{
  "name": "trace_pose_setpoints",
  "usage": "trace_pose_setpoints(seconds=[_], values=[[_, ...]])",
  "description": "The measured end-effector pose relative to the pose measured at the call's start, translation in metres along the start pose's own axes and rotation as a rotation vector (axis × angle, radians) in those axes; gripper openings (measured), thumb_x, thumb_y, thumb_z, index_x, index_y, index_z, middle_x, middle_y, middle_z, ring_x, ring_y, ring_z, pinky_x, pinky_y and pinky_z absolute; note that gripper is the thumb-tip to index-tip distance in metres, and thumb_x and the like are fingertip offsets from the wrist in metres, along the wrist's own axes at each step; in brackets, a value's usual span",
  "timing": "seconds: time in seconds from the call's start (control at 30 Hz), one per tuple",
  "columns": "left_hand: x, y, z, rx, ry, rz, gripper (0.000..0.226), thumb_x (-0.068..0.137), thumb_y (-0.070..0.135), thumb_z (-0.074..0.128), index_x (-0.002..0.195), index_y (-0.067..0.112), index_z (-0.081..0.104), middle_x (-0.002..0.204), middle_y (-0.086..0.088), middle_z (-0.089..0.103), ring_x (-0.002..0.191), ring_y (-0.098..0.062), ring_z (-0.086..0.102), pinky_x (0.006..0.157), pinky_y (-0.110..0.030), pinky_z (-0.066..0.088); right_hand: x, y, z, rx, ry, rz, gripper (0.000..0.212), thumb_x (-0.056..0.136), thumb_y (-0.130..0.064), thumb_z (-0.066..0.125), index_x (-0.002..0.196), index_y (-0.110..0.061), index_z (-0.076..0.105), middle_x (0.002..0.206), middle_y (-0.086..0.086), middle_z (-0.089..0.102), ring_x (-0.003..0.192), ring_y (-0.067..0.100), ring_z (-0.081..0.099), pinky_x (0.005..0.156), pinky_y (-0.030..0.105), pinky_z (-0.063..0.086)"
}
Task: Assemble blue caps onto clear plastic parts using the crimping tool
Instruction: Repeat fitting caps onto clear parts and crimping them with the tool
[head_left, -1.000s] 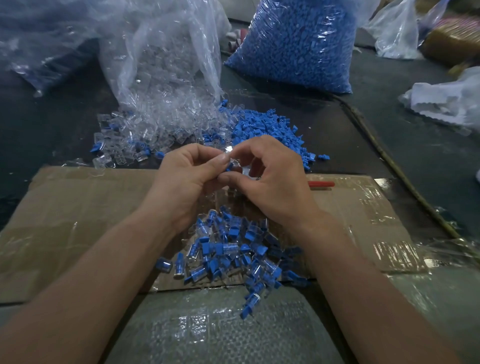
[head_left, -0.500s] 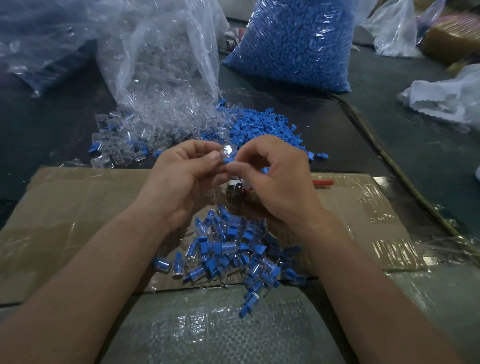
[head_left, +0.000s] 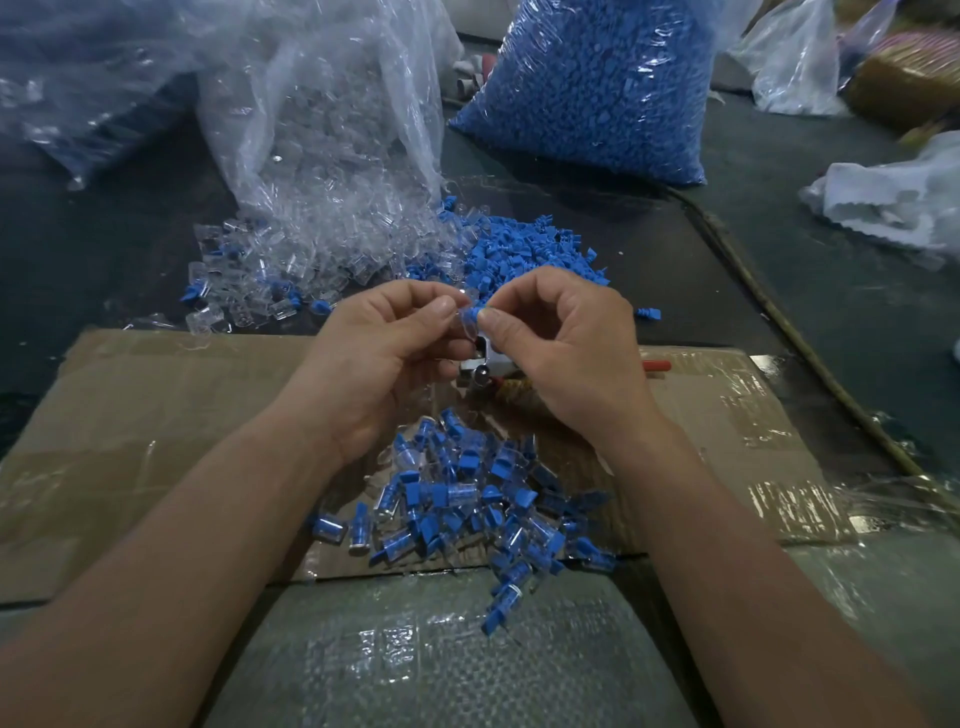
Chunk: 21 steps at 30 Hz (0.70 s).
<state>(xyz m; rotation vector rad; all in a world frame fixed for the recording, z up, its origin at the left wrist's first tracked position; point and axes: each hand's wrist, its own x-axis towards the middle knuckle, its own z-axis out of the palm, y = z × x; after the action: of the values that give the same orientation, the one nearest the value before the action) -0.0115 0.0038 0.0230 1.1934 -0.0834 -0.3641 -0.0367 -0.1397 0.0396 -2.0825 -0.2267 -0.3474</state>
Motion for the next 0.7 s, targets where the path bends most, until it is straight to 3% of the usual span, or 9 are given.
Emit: trace_pose_setpoints(seconds=[0.13, 0.23, 0.3, 0.47, 0.6, 0.7], values=[[0.0005, -0.0015, -0.0005, 0.018, -0.011, 0.017, 0.012, 0.073, 0.012, 0.057, 0.083, 0.009, 0.063, 0.064, 0.000, 0.067, 0.055, -0.008, 0.061, 0.049, -0.016, 0.050, -0.0001, -0.0006, -0.0006, -0.013, -0.016, 0.019, 0.022, 0.080, -0.012, 0.069, 0.070, -0.029, 0.058, 0.065, -0.013, 0.060, 0.060, -0.001, 0.057, 0.057, 0.012, 0.047], [0.0012, -0.0020, -0.0008, 0.015, 0.010, 0.028, 0.015, 0.070, 0.015, 0.058, 0.084, 0.009, 0.060, 0.060, 0.002, 0.065, 0.053, -0.007, 0.061, 0.048, -0.016, 0.049, -0.0001, -0.0015, -0.0031, 0.014, -0.071, 0.052, 0.021, 0.082, -0.011, 0.067, 0.072, -0.028, 0.061, 0.067, -0.007, 0.064, 0.062, 0.010, 0.062, 0.064, 0.029, 0.056], [0.0016, -0.0019, -0.0013, 0.017, 0.011, 0.033, 0.020, 0.066, 0.018, 0.059, 0.083, 0.009, 0.058, 0.059, 0.002, 0.065, 0.053, -0.007, 0.061, 0.047, -0.016, 0.049, -0.0003, -0.0029, -0.0041, 0.029, -0.103, 0.067, 0.020, 0.081, -0.011, 0.067, 0.072, -0.028, 0.062, 0.067, -0.007, 0.064, 0.063, 0.011, 0.063, 0.066, 0.033, 0.056], [0.0023, -0.0027, -0.0030, 0.022, -0.008, 0.019, 0.017, 0.068, 0.020, 0.060, 0.081, 0.010, 0.058, 0.060, 0.001, 0.066, 0.052, -0.008, 0.061, 0.046, -0.016, 0.048, 0.0007, -0.0051, -0.0040, 0.042, -0.081, 0.073, 0.015, 0.079, -0.016, 0.070, 0.077, -0.026, 0.059, 0.076, -0.009, 0.062, 0.072, 0.006, 0.061, 0.070, 0.026, 0.054], [0.0013, -0.0028, -0.0028, 0.003, -0.028, 0.014, 0.016, 0.070, 0.021, 0.060, 0.081, 0.010, 0.056, 0.060, -0.001, 0.067, 0.051, -0.008, 0.062, 0.045, -0.016, 0.048, 0.0004, -0.0058, -0.0045, 0.166, -0.177, 0.127, 0.024, 0.084, -0.009, 0.062, 0.107, -0.017, 0.060, 0.096, -0.010, 0.063, 0.091, 0.001, 0.062, 0.081, 0.017, 0.050], [-0.0001, -0.0017, -0.0010, 0.014, -0.026, 0.018, 0.017, 0.070, 0.021, 0.060, 0.081, 0.009, 0.055, 0.057, -0.002, 0.065, 0.050, -0.009, 0.062, 0.043, -0.016, 0.047, -0.0006, -0.0075, -0.0034, 0.258, -0.238, 0.146, 0.025, 0.086, -0.003, 0.057, 0.110, -0.009, 0.062, 0.093, -0.003, 0.066, 0.087, 0.004, 0.063, 0.080, 0.018, 0.051]])
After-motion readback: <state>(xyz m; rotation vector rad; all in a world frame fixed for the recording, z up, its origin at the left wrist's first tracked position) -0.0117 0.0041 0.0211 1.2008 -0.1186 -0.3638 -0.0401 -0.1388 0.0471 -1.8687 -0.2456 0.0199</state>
